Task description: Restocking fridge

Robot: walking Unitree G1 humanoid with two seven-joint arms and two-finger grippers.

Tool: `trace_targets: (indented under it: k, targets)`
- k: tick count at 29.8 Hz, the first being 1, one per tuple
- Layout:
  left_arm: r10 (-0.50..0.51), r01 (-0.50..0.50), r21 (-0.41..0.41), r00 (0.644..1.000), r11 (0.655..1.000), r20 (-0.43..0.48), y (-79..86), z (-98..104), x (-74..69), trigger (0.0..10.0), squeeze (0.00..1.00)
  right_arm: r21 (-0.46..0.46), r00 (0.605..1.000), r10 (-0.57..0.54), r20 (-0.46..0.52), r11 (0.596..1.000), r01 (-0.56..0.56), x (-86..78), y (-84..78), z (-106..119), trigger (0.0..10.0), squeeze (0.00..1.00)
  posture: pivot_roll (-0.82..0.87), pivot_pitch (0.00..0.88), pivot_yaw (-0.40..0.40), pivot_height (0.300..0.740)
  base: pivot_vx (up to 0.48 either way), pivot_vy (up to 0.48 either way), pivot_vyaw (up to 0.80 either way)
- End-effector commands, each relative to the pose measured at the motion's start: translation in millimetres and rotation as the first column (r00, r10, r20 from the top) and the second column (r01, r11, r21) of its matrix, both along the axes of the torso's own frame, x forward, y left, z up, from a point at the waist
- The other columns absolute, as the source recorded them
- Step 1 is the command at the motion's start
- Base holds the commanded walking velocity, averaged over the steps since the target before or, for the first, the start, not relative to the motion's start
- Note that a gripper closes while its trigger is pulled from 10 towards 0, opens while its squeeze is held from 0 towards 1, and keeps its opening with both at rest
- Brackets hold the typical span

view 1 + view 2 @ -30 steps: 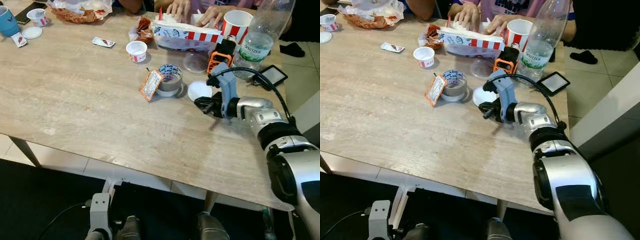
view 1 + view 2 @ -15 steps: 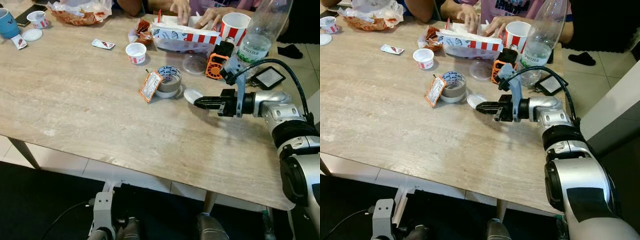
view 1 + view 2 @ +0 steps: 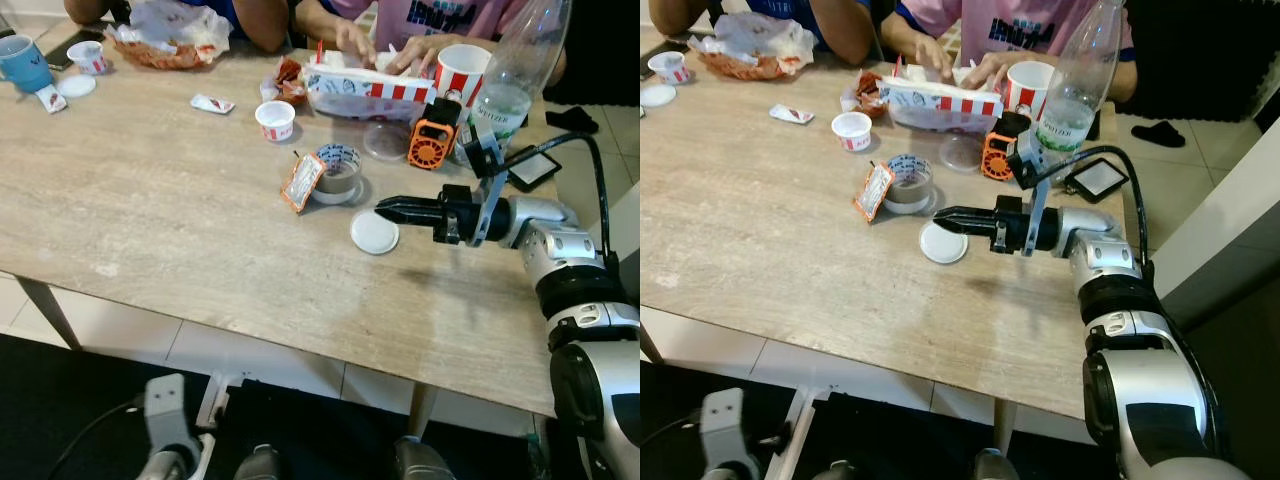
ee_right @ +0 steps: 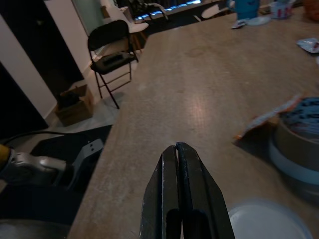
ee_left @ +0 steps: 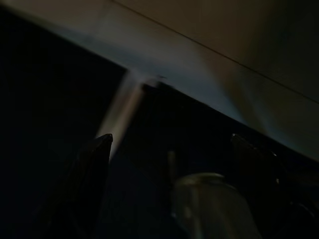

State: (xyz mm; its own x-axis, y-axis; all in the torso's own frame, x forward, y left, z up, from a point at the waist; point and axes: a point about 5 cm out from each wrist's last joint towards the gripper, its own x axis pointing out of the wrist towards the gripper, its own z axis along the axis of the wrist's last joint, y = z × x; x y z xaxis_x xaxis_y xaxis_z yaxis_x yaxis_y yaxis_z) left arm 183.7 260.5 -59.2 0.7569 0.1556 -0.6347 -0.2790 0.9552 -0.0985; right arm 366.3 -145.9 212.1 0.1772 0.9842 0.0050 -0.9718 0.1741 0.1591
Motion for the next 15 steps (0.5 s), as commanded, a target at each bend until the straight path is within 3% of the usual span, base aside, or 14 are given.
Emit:
trace_targets:
  k: [1,2,3,4,5,6,8,9,10,12,15]
  targets:
    - [0.101,-0.1,0.01,0.994,0.995,-0.03,17.6,-2,-14.7,10.0,0.0,0.022,1.0,0.011,-0.005,1.0,-0.011,-2.5,1.2,-2,0.0,0.0,-0.04,0.125,0.006,0.74,0.0,0.0,0.0]
    - [0.194,-0.194,0.007,0.981,0.981,-0.005,33.8,3,-17.8,10.0,0.0,0.036,1.0,0.017,-0.007,0.999,-0.017,-3.4,3.6,-4,0.0,0.0,-0.03,0.124,0.01,0.74,0.0,0.0,0.0]
    - [0.194,-0.194,0.007,0.981,0.981,-0.005,33.8,3,-17.8,10.0,0.0,0.036,1.0,0.017,-0.007,0.999,-0.017,-3.4,3.6,-4,0.0,0.0,-0.03,0.124,0.01,0.74,0.0,0.0,0.0]
    - [0.285,-0.285,-0.008,0.958,0.959,0.033,49.1,9,-20.0,10.0,0.0,0.046,1.0,0.021,-0.009,0.999,-0.021,-4.2,5.4,-5,0.0,0.0,-0.03,0.124,0.011,0.74,0.0,0.0,0.0]
    - [0.285,-0.285,-0.008,0.958,0.959,0.033,49.1,9,-20.0,10.0,0.0,0.046,1.0,0.021,-0.009,0.999,-0.021,-4.2,5.4,-5,0.0,0.0,-0.03,0.124,0.011,0.74,0.0,0.0,0.0]
    - [0.354,-0.353,-0.027,0.932,0.935,0.075,62.0,16,-21.0,10.0,0.0,0.041,1.0,0.022,-0.011,0.999,-0.021,-4.6,7.2,-7,0.0,0.0,-0.02,0.123,0.013,0.74,0.0,0.0,0.0]
    - [0.443,-0.436,-0.079,0.881,0.896,0.166,82.3,30,-19.5,10.0,0.0,-0.046,0.997,-0.077,-0.018,0.996,0.077,0.1,9.9,-20,0.0,0.0,-0.01,0.122,0.011,0.74,0.0,0.0,0.0]
    - [0.443,-0.436,-0.079,0.881,0.896,0.166,82.3,30,-19.5,10.0,0.0,-0.046,0.997,-0.077,-0.018,0.996,0.077,0.1,9.9,-20,0.0,0.0,-0.01,0.122,0.011,0.74,0.0,0.0,0.0]
    - [0.454,-0.444,-0.093,0.871,0.891,0.187,85.7,33,-18.6,10.0,0.0,-0.09,0.994,-0.113,-0.002,0.99,0.112,1.5,10.7,-25,10.0,0.0,-0.01,0.122,0.011,0.74,0.0,0.0,0.0]
    - [0.449,-0.438,-0.098,0.873,0.894,0.192,86.5,34,-17.8,10.0,0.0,-0.137,0.989,-0.148,0.022,0.979,0.149,2.6,11.8,-30,10.0,0.0,-0.01,0.123,0.011,0.74,0.0,0.0,0.0]
    - [0.391,-0.378,-0.104,0.906,0.92,0.165,73.9,27,-15.3,10.0,0.0,-0.192,0.973,-0.225,0.04,0.954,0.229,5.5,16.9,-39,10.0,0.0,-0.02,0.122,0.014,0.74,0.0,0.0,0.0]
